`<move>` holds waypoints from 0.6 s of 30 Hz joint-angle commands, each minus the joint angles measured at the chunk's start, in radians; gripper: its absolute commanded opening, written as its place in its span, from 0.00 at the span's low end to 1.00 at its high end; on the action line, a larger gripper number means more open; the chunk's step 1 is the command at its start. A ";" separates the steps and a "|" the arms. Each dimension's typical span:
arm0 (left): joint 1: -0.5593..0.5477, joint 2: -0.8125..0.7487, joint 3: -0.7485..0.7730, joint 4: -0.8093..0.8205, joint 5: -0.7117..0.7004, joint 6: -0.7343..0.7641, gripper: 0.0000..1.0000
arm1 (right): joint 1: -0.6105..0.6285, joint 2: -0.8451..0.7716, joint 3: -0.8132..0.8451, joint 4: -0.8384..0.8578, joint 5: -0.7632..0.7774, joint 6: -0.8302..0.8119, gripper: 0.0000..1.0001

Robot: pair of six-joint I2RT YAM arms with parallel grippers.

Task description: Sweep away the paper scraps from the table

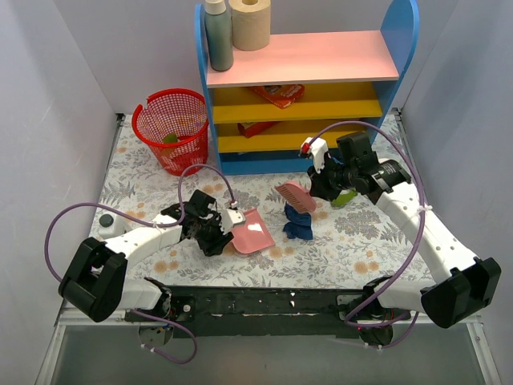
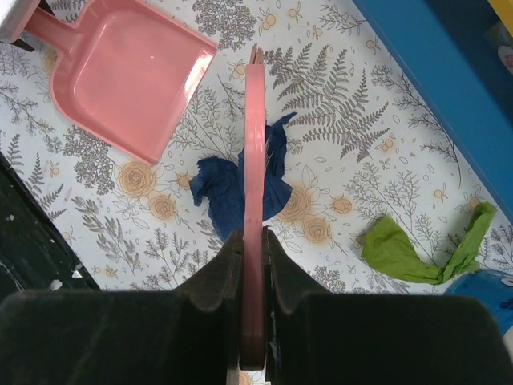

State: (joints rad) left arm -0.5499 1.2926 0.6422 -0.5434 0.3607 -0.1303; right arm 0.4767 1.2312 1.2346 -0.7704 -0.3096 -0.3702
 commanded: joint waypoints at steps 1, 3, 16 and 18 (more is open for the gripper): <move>-0.002 -0.027 -0.024 0.051 0.040 0.003 0.40 | -0.006 0.016 0.063 -0.001 -0.009 -0.004 0.01; -0.002 -0.027 -0.029 0.054 0.043 0.003 0.36 | -0.006 0.025 0.072 0.000 -0.013 -0.003 0.01; -0.002 -0.082 0.111 -0.195 0.029 0.034 0.05 | -0.154 0.025 0.081 -0.027 0.226 0.086 0.01; -0.004 -0.090 0.157 -0.234 0.012 0.050 0.03 | -0.168 0.042 0.086 -0.035 0.362 0.064 0.01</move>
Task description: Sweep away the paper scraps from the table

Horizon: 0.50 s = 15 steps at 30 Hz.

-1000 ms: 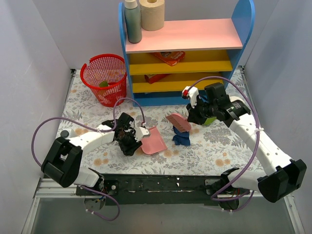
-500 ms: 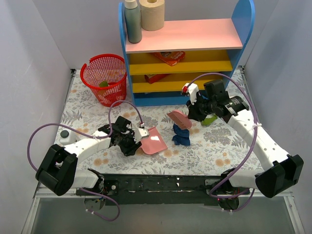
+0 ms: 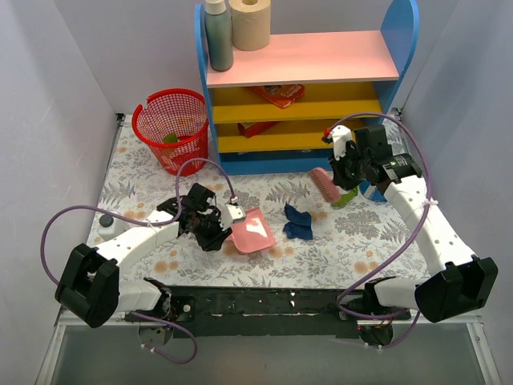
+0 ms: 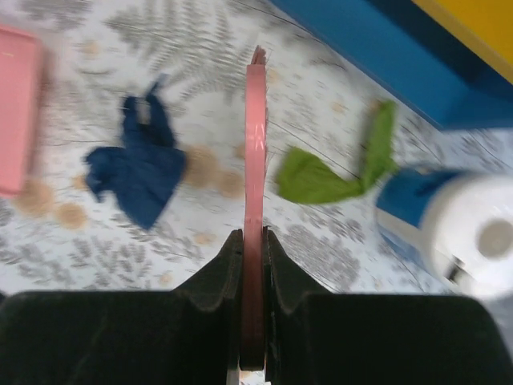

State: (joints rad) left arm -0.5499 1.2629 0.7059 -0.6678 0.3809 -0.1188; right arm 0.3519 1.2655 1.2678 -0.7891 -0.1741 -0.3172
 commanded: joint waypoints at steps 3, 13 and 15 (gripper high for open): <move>-0.005 -0.051 0.129 -0.173 -0.036 0.068 0.00 | -0.045 0.003 0.039 0.025 0.370 -0.029 0.01; -0.027 0.061 0.176 -0.227 -0.069 0.085 0.00 | -0.044 0.058 0.035 0.146 0.538 -0.109 0.01; -0.030 0.092 0.190 -0.222 -0.073 0.076 0.00 | -0.044 0.067 0.018 0.159 0.562 -0.121 0.01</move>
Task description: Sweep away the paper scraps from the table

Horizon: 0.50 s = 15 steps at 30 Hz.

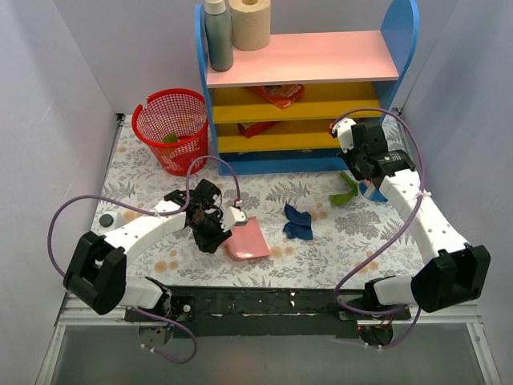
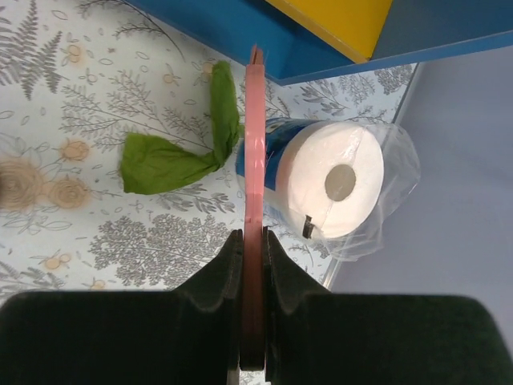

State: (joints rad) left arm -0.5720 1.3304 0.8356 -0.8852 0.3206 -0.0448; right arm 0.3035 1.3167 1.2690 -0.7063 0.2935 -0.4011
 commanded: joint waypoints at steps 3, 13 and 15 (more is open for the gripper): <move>-0.019 0.052 0.080 0.011 -0.009 -0.012 0.00 | 0.005 0.036 -0.023 0.079 0.093 -0.048 0.01; -0.043 0.090 0.086 0.032 -0.012 -0.020 0.00 | 0.025 0.053 -0.054 0.018 -0.218 0.063 0.01; -0.049 0.098 0.089 0.040 -0.011 -0.023 0.00 | 0.043 0.047 -0.057 0.002 -0.327 0.087 0.01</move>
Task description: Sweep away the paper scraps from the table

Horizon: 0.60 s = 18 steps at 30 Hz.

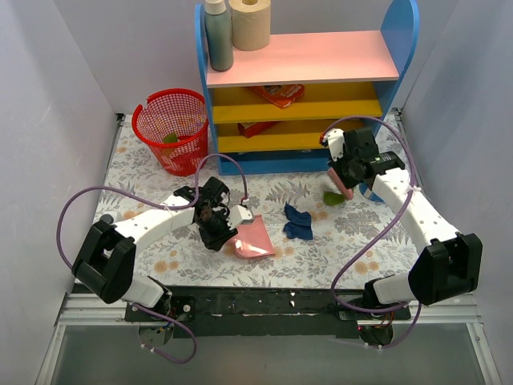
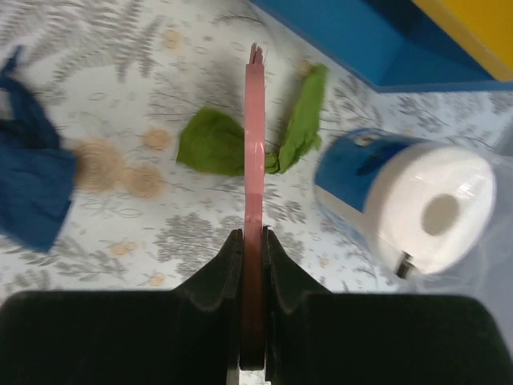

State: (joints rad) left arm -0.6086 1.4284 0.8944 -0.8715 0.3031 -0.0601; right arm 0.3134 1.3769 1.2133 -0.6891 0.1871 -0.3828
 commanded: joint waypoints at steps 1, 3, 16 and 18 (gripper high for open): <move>-0.013 0.007 0.032 0.029 0.005 -0.009 0.00 | 0.053 -0.018 -0.001 -0.021 -0.256 0.091 0.01; -0.016 0.017 0.040 0.035 0.007 -0.010 0.00 | 0.076 -0.025 0.006 -0.047 -0.363 0.116 0.01; -0.020 0.053 0.078 0.025 0.014 -0.029 0.00 | 0.070 -0.039 0.173 -0.038 -0.179 0.113 0.01; -0.020 0.055 0.078 0.020 0.014 -0.029 0.00 | 0.067 -0.030 0.158 0.003 0.023 0.078 0.01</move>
State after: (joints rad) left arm -0.6231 1.4925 0.9348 -0.8444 0.3031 -0.0799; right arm 0.4015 1.3598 1.3518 -0.7818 -0.1493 -0.2577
